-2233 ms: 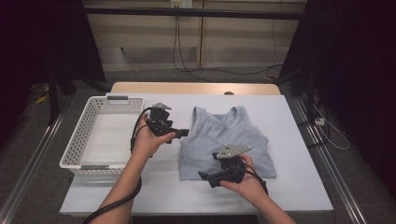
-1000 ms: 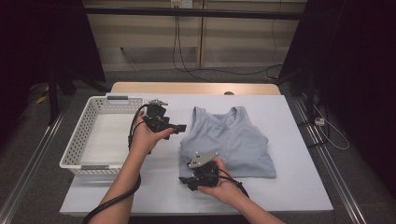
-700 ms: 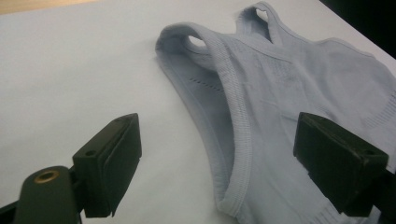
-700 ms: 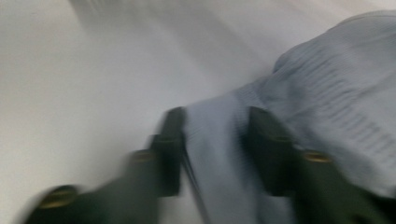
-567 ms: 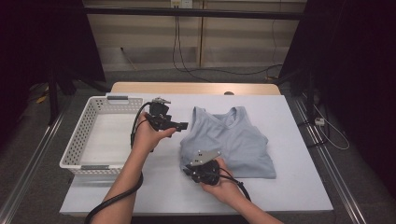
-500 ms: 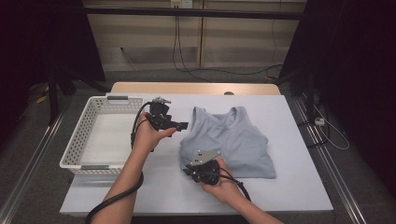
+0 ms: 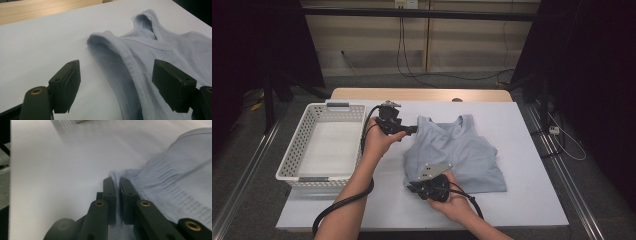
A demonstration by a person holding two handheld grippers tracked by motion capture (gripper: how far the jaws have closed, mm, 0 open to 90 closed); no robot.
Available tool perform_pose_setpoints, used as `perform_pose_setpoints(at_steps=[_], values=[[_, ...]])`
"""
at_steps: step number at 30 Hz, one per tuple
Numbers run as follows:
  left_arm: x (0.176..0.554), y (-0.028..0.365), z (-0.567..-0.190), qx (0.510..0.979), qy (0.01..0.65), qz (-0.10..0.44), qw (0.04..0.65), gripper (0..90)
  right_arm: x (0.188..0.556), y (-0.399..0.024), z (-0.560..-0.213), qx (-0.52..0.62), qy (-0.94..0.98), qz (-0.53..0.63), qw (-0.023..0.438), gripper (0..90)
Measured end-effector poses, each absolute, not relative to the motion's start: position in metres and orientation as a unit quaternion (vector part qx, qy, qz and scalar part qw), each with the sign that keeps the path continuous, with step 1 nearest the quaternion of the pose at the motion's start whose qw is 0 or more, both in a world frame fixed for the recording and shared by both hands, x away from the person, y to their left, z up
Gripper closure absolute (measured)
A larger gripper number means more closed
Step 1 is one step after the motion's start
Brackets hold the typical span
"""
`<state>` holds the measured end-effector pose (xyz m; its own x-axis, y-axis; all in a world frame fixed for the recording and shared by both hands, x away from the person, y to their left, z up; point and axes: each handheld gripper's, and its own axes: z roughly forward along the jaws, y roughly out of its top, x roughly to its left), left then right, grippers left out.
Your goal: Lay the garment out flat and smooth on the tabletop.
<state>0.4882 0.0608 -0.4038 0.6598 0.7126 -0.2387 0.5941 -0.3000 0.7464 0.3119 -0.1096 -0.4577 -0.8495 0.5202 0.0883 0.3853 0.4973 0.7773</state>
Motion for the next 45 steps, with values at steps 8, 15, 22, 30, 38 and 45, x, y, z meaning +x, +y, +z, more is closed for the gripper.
perform_pose_setpoints(at_steps=[8, 15, 22, 30, 38, 45], values=[[0.492, 0.052, -0.404, 0.806, 0.403, 0.067, 0.429, 23.2, 0.313, -0.117, -0.455, 0.285, 0.841, 0.457, 0.05, 85.6], [0.493, 0.049, -0.401, 0.806, 0.398, 0.074, 0.432, 22.1, 0.31, -0.117, -0.45, 0.284, 0.832, 0.476, 0.028, 85.7], [0.5, 0.045, -0.404, 0.814, 0.388, 0.094, 0.423, 27.8, 0.298, -0.104, -0.448, 0.254, 0.841, 0.478, 0.009, 85.6], [0.513, 0.04, -0.43, 0.833, 0.367, 0.119, 0.396, 46.5, 0.297, -0.105, -0.449, 0.25, 0.841, 0.481, 0.004, 85.5], [0.529, 0.036, -0.454, 0.84, 0.37, 0.133, 0.373, 55.0, 0.297, -0.105, -0.451, 0.249, 0.843, 0.477, 0.006, 85.3], [0.538, 0.036, -0.463, 0.835, 0.376, 0.137, 0.377, 58.6, 0.296, -0.106, -0.45, 0.248, 0.842, 0.479, 0.012, 85.3]])
